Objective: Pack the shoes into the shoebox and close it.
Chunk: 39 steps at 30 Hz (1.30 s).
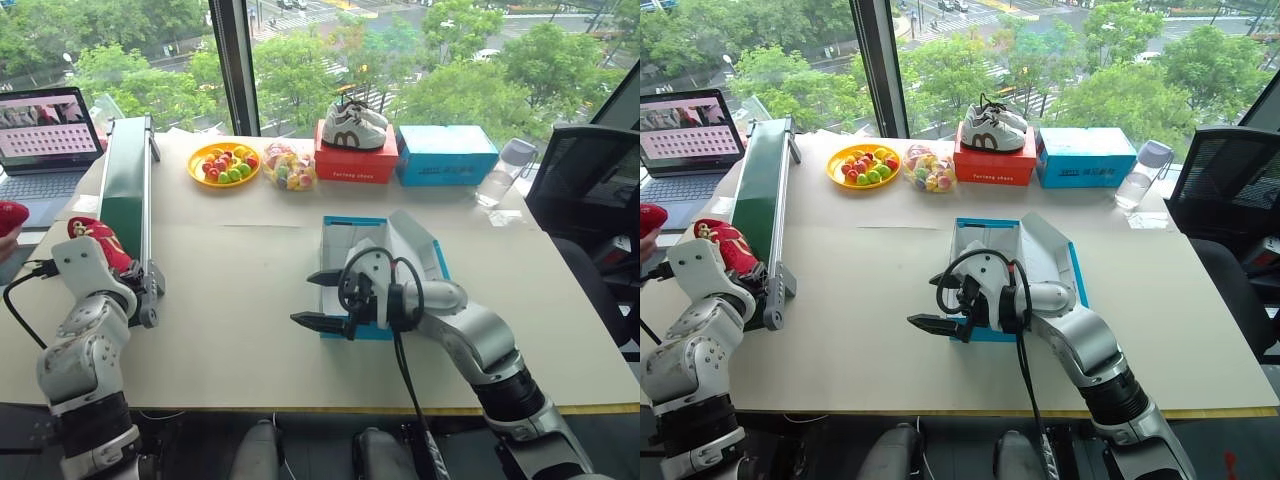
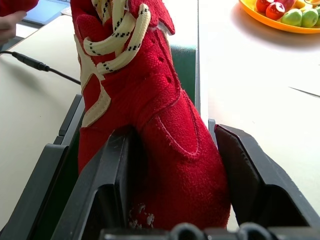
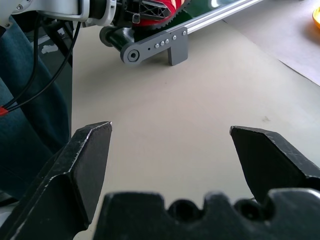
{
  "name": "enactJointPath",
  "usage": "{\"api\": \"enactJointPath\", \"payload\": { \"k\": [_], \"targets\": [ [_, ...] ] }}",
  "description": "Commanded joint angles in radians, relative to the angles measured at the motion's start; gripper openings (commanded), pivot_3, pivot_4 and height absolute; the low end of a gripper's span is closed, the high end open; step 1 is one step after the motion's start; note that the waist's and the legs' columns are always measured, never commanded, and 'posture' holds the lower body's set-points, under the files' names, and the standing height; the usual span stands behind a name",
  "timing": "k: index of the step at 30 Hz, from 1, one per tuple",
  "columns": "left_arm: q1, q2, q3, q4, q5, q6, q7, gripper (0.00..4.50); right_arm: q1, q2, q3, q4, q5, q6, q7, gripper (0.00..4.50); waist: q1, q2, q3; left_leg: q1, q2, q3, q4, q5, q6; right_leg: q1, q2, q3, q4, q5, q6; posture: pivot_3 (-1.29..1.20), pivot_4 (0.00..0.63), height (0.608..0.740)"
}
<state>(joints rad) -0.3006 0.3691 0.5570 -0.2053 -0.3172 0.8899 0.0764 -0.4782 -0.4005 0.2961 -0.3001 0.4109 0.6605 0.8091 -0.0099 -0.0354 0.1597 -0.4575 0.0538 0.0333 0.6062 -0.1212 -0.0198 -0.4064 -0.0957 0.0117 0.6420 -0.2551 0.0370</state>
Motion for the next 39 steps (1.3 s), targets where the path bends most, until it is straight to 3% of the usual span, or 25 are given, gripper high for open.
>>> {"api": "enactJointPath", "payload": {
  "k": [1, 9, 15, 20, 23, 26, 28, 30, 33, 39],
  "targets": [
    [-0.002, -0.009, 0.020, 0.014, -0.007, 0.009, 0.010, 2.55, -0.004, 0.001, -0.023, -0.020, 0.001, -0.024, -0.001, 4.50, -0.001, 0.000, 0.000, 0.000, 0.000, 0.000, 0.000, 0.000, 0.000, 0.000, 0.000, 0.000, 0.000, 0.001, 0.002, 0.00, 0.150, 0.739],
    [-0.022, -0.042, 0.039, -0.004, -0.027, -0.024, 0.020, 0.89, -0.002, -0.002, -0.027, -0.021, -0.003, -0.022, -0.006, 4.50, 0.001, 0.000, 0.000, 0.000, 0.000, 0.000, 0.000, 0.000, 0.000, 0.000, 0.000, 0.000, 0.000, 0.001, 0.002, 0.00, 0.150, 0.739],
    [-0.091, -0.118, 0.051, -0.053, -0.070, -0.213, 0.011, 0.89, -0.008, -0.004, -0.031, -0.012, -0.008, -0.023, -0.011, 4.50, 0.017, -0.002, 0.001, -0.001, 0.000, 0.000, 0.000, 0.000, 0.000, 0.000, 0.000, 0.000, -0.001, 0.001, 0.002, 0.00, 0.150, 0.739],
    [-0.105, -0.191, -0.052, -0.125, -0.106, -0.334, -0.054, 0.89, -0.019, 0.003, -0.038, 0.000, -0.011, -0.030, -0.020, 4.50, 0.020, -0.006, 0.002, -0.004, 0.000, 0.000, 0.002, 0.000, 0.000, 0.000, 0.000, 0.000, -0.004, 0.002, 0.004, 0.00, 0.150, 0.739],
    [-0.093, -0.230, -0.127, -0.204, -0.164, -0.373, -0.129, 0.89, -0.052, 0.056, -0.085, 0.041, -0.022, -0.053, -0.099, 4.50, 0.021, -0.007, 0.003, -0.005, 0.000, 0.000, 0.001, 0.000, 0.000, 0.001, 0.000, 0.000, -0.010, 0.006, 0.008, 0.00, 0.150, 0.739],
    [-0.071, -0.237, -0.183, -0.280, -0.297, -0.300, -0.210, 0.89, -0.141, 0.206, -0.271, 0.151, 0.090, 0.048, -0.291, 4.50, 0.013, -0.007, 0.003, -0.009, 0.000, 0.000, 0.002, 0.000, 0.000, 0.000, 0.001, 0.001, -0.011, 0.008, 0.009, 0.00, 0.150, 0.739],
    [-0.053, -0.226, -0.227, -0.308, -0.348, -0.257, -0.242, 0.89, -0.241, 0.345, -0.504, 0.272, 0.304, 0.175, -0.513, 4.50, 0.009, -0.006, 0.003, -0.009, 0.000, 0.000, 0.002, 0.001, 0.000, 0.000, 0.002, 0.002, -0.011, 0.009, 0.010, 0.00, 0.150, 0.739],
    [-0.042, -0.219, -0.261, -0.322, -0.386, -0.229, -0.259, 0.89, -0.311, 0.418, -0.660, 0.363, 0.477, 0.288, -0.651, 4.50, 0.006, -0.006, 0.003, -0.008, 0.002, 0.000, 0.003, 0.001, 0.001, 0.000, 0.003, 0.002, -0.011, 0.010, 0.009, 0.00, 0.150, 0.739],
    [-0.032, -0.211, -0.307, -0.337, -0.425, -0.205, -0.278, 0.89, -0.356, 0.438, -0.738, 0.396, 0.614, 0.423, -0.733, 4.50, 0.006, -0.006, 0.003, -0.008, 0.002, 0.000, 0.003, 0.005, 0.008, 0.001, 0.004, 0.001, -0.011, 0.010, 0.009, 0.00, 0.150, 0.739],
    [-0.029, -0.210, -0.383, -0.351, -0.506, -0.158, -0.302, 0.89, -0.389, 0.450, -0.772, 0.390, 0.747, 0.502, -0.850, 4.50, -0.001, -0.003, 0.005, -0.013, 0.002, 0.000, 0.003, 0.006, 0.010, -0.002, 0.003, 0.001, -0.012, 0.010, 0.009, 0.00, 0.150, 0.739]
  ]
}}
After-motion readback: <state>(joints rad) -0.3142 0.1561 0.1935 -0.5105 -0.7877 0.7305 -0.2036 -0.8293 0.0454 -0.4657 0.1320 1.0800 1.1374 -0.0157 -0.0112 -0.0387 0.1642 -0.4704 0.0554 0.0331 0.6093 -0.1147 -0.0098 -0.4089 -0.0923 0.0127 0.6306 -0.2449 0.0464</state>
